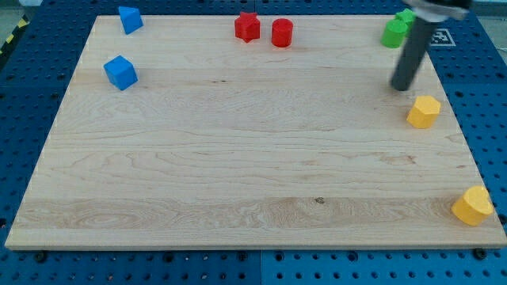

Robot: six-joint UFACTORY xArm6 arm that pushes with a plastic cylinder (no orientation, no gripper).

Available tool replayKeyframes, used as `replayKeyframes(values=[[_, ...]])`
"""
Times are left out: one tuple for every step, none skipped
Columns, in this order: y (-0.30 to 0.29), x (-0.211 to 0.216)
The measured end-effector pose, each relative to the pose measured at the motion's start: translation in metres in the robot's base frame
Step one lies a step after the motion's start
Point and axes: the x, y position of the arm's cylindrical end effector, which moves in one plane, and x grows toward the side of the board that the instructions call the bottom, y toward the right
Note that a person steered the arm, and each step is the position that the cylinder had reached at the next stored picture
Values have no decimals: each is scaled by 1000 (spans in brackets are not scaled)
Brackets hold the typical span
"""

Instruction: Move the yellow hexagon to the bottom center

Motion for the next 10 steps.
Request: replayKeyframes(values=[[8, 14], [-28, 27], [-39, 39], [-16, 18], [22, 28], [22, 47], [-10, 47], [-31, 62], [-47, 79], [-70, 90]])
